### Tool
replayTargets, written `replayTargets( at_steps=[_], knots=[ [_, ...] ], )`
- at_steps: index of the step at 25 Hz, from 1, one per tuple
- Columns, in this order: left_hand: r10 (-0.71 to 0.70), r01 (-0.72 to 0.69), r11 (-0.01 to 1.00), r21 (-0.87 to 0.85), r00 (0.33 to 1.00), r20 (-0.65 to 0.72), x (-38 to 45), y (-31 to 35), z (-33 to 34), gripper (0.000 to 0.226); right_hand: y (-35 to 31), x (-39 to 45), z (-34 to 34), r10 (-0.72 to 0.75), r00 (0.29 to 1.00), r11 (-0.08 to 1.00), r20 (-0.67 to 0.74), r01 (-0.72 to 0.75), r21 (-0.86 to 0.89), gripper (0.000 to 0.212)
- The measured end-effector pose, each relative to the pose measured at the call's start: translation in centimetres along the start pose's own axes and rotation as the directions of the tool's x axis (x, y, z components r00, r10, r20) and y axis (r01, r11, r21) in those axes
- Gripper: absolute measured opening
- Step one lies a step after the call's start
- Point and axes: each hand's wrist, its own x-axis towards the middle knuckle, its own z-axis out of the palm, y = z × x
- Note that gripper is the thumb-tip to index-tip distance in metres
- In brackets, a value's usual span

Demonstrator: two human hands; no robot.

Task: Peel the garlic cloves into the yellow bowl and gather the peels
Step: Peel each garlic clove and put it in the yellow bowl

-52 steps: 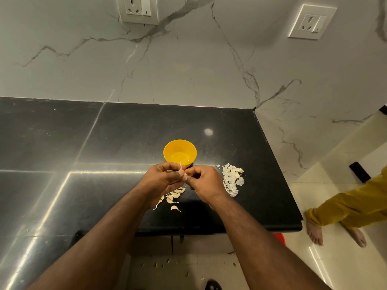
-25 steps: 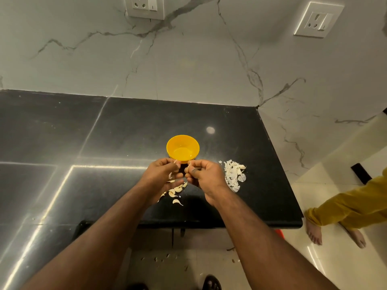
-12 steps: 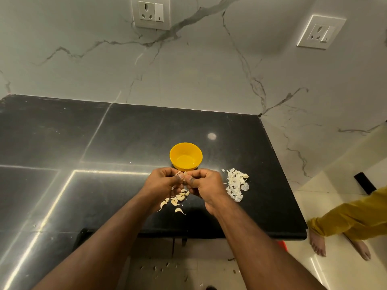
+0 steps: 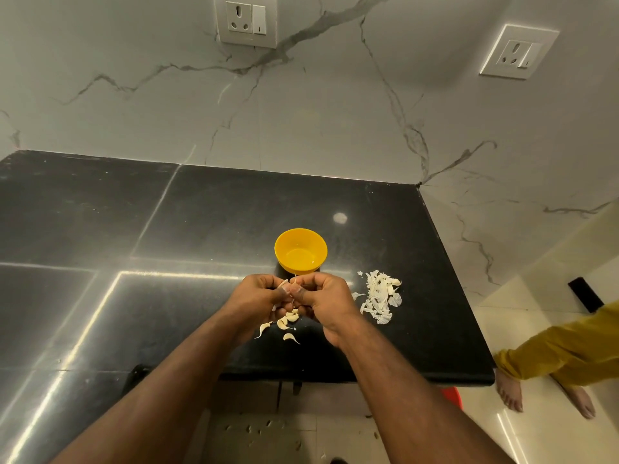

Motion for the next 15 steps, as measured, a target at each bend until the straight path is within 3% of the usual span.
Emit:
replayTargets(
  at_steps=[5,11,15],
  knots=[
    [0.010,-0.010,0.999,-0.037,1.000,0.005,-0.1,0.0,0.0,0.016,0.0,0.1,0.2,0.041,0.999,0.999,0.022,-0.042,0.029,0.012],
    [-0.008,0.022,0.993,0.119,0.993,-0.116,0.0,-1.1,-0.7,0.013,0.7,0.8,-0.7,0.034,0.998,0.985,-0.052,-0.042,-0.167,0.010],
    [-0.015,0.055,0.970,0.238,0.986,-0.165,0.2,-1.1,-1.0,0.011,1.3,0.8,-0.5,-0.048,0.995,0.923,-0.088,0.010,-0.386,0.019]
  ],
)
